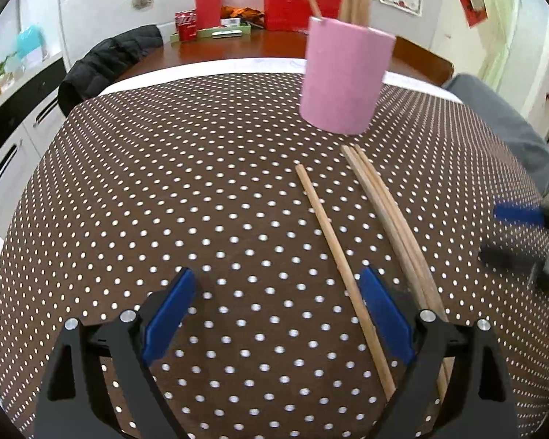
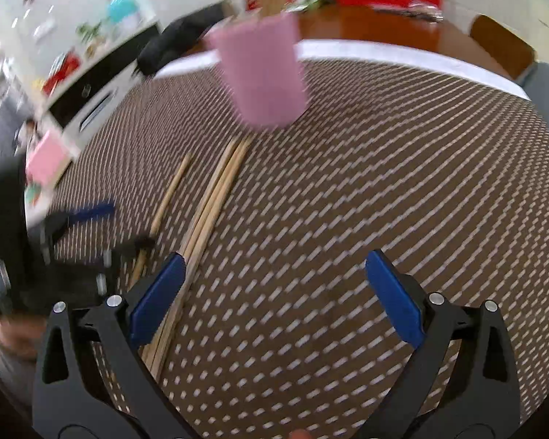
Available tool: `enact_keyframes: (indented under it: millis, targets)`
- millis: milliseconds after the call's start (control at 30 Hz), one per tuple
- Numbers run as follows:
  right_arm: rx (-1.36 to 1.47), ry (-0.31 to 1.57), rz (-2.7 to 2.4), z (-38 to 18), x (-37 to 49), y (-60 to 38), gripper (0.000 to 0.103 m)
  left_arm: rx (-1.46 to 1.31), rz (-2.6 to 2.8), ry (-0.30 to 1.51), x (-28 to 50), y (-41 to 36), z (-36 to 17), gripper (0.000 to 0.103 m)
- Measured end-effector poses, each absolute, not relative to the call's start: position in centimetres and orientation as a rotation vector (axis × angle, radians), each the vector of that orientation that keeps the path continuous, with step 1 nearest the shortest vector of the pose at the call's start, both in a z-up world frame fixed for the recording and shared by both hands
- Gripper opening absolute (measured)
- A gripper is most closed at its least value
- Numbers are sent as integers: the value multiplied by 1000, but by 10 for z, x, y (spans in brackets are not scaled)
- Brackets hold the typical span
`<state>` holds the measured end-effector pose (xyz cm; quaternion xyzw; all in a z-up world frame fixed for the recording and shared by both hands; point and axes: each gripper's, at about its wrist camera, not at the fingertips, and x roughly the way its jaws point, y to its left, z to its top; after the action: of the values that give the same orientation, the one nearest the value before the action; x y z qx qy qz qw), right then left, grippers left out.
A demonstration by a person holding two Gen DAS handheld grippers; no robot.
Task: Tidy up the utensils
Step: 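Move both open grippers above the remaining chopsticks in the pile, then grasp one chopstick with the left gripper while the right gripper grasps another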
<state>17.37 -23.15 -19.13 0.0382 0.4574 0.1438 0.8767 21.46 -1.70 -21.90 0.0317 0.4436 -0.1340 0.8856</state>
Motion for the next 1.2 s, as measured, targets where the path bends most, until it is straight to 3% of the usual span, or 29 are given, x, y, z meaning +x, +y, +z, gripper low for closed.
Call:
enact_keyframes:
  millis: [767,900,1000,1100,1200]
  targets:
    - [-220,956,187,-205,164,-158,96,161,-342,970,256,-42,-215,89]
    - [-208,981,205,-202,163,-174,90,165,-362,961,244,-37,-215,87]
    - [-189,984,204,-197,158,-188,77,169,-368,955,231,-37,-216,87]
    - [-174,975,228,-196,162,-186,65,196,-355,934,225,-44,-217,77]
    - [-182,980,238,-195,160,-187,62,183,-359,927,215,-38,-214,57]
